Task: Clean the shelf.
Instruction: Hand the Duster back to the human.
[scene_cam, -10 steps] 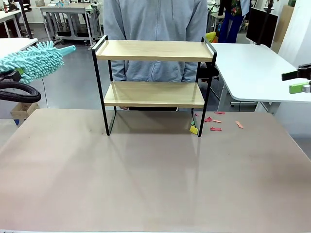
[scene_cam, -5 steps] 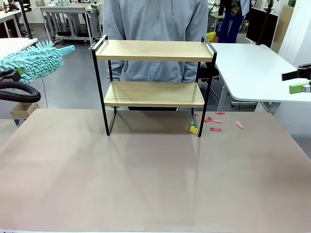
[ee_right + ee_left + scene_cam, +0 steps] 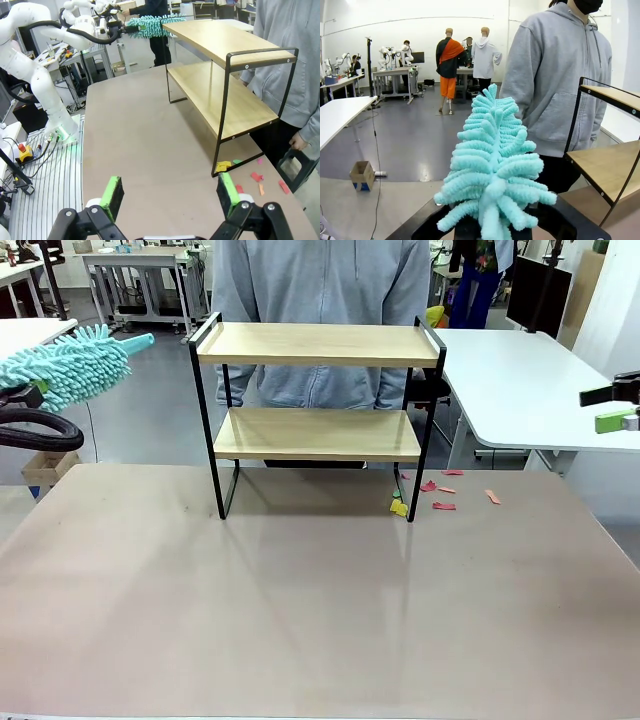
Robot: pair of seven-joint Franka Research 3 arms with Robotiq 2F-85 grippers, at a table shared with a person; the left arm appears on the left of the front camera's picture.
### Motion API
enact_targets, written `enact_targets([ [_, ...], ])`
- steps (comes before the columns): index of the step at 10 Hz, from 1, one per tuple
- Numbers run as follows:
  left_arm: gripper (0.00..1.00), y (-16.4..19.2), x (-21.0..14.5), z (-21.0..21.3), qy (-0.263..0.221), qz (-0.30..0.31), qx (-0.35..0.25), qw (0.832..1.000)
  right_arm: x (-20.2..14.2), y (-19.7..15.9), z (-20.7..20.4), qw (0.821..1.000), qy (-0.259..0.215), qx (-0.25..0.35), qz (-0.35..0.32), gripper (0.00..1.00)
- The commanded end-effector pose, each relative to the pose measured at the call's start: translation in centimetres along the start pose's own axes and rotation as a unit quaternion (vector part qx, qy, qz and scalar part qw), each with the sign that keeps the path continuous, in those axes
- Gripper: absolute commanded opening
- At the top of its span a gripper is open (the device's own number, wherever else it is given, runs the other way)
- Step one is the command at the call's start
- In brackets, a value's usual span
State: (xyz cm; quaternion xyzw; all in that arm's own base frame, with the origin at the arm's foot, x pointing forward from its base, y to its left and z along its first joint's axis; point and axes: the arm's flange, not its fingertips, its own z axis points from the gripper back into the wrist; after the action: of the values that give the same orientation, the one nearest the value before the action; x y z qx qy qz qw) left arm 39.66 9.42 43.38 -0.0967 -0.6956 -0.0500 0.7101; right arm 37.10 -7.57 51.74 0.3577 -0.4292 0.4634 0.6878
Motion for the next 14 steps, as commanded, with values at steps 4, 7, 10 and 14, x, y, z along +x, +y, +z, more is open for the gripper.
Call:
enact_targets([
  [4,0.17,0.02,0.4,0.1,-0.006,-0.006,0.002,1.0,0.28,0.01,0.13,1.0,-0.008,-0.001,0.001,1.0],
  [7,0.17,0.02,0.4,0.1,-0.006,-0.006,0.002,1.0,0.28,0.01,0.13,1.0,-0.008,-0.001,0.001,1.0],
  [10,0.17,0.02,0.4,0.1,-0.006,-0.006,0.002,1.0,0.28,0.01,0.13,1.0,-0.008,-0.001,0.001,1.0],
  [14,0.74,-0.26,1.01,0.68,0.004,0.003,-0.004,1.0,0.28,0.01,0.13,1.0,-0.008,-0.001,0.001,1.0],
])
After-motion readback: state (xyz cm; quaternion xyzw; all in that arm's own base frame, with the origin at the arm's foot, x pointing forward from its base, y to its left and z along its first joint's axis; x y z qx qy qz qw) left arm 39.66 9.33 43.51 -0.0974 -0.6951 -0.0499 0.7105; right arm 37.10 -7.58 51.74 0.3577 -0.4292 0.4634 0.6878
